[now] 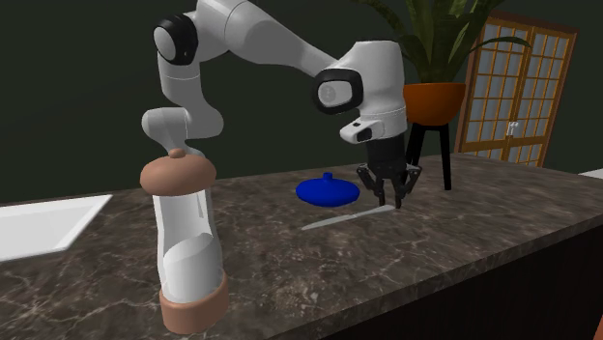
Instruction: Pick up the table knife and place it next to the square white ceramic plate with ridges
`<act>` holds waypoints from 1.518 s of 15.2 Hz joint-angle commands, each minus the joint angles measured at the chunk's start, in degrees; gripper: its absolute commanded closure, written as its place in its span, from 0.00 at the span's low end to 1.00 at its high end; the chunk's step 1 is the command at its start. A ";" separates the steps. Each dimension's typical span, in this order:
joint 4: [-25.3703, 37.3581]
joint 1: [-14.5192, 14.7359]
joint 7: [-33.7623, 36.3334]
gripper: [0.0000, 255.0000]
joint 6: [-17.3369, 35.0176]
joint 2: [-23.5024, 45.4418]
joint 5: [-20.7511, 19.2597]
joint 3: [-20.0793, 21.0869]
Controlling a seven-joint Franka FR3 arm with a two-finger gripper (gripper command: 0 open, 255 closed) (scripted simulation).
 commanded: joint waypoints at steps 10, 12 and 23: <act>3.09 -0.93 -0.33 1.00 -6.56 -3.33 2.01 1.50; 3.89 -1.04 -0.35 1.00 -7.84 -3.89 2.33 1.74; -5.22 -11.03 -9.47 1.00 -8.34 -13.58 9.20 3.49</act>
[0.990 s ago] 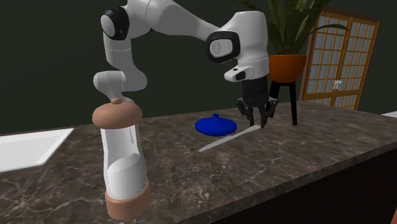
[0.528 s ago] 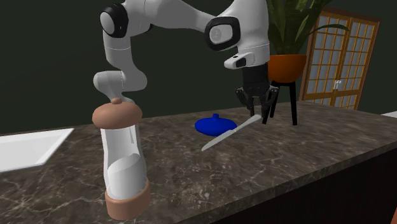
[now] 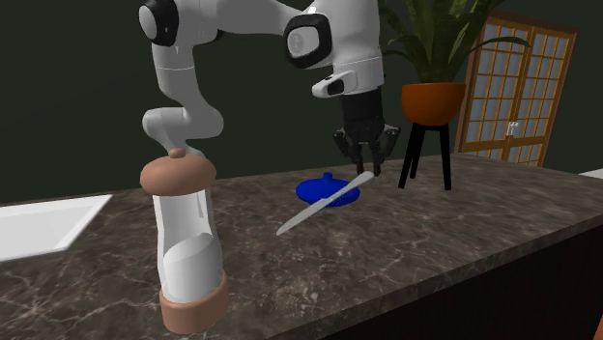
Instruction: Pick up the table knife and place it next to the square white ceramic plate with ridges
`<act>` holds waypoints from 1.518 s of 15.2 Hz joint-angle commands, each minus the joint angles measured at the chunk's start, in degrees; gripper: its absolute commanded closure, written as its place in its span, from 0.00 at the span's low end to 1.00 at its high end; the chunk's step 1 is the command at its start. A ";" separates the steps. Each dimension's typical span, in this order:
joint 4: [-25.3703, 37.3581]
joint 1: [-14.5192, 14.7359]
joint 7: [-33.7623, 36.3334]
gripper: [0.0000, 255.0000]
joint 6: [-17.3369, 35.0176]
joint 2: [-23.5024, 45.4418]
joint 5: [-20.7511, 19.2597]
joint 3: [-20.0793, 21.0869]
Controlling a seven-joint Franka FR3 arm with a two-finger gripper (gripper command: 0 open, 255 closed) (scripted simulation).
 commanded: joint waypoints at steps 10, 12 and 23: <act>-13.15 -14.13 -19.11 1.00 -0.25 -12.77 10.73 -1.68; -14.57 -16.01 -22.48 1.00 -0.77 -14.38 12.04 -2.68; -17.72 -24.67 -38.81 1.00 -4.58 -18.49 14.61 -9.66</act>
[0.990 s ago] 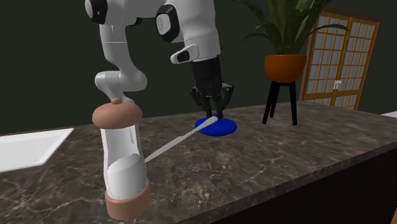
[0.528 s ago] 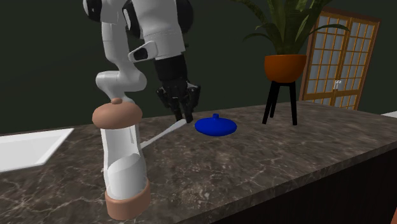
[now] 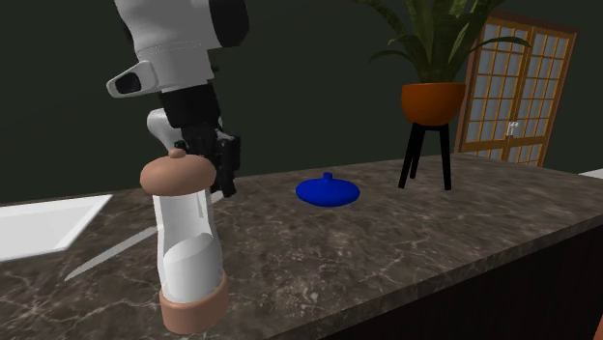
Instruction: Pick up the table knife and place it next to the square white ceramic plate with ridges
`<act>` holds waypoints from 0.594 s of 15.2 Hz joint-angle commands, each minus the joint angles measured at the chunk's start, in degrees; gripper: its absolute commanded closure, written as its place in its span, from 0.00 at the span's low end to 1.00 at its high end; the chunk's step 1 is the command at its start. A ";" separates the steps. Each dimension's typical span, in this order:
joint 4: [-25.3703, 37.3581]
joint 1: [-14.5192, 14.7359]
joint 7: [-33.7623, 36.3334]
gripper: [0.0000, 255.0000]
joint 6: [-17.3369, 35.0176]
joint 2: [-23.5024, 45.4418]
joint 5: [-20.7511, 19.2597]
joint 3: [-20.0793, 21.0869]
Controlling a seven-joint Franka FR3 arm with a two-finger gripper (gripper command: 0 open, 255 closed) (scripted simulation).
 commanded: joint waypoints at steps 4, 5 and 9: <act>0.30 -3.70 -6.78 1.00 -2.25 -0.50 -0.15 -3.38; 0.66 -4.39 -7.96 1.00 -2.65 -0.25 -0.38 -4.04; 2.73 -7.07 -12.44 1.00 -4.31 1.30 -1.54 -6.57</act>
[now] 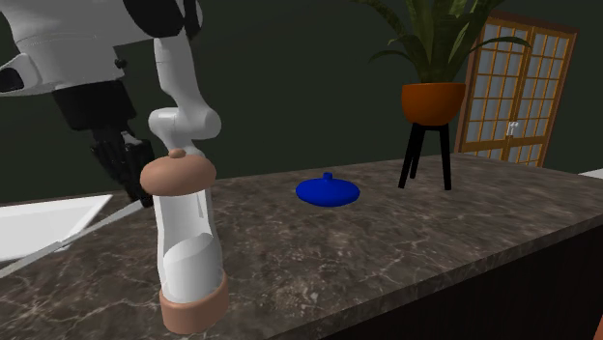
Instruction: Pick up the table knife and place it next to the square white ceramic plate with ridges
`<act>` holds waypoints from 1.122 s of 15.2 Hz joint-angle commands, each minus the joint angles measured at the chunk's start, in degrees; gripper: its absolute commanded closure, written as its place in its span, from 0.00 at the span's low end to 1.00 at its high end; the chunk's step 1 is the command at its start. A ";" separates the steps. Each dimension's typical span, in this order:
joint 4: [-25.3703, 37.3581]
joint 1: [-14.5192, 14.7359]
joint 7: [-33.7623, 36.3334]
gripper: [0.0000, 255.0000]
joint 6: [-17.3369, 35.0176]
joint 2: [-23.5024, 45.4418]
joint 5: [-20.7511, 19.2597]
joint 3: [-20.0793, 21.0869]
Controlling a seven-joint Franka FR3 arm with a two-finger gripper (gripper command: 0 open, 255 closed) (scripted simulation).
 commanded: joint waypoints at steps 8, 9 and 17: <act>8.10 -5.90 -9.50 1.00 -4.73 5.74 -3.26 -5.43; 9.34 -6.47 -10.40 1.00 -5.28 6.64 -3.66 -5.95; 22.19 -10.54 -16.96 1.00 -10.68 15.59 -6.75 -9.64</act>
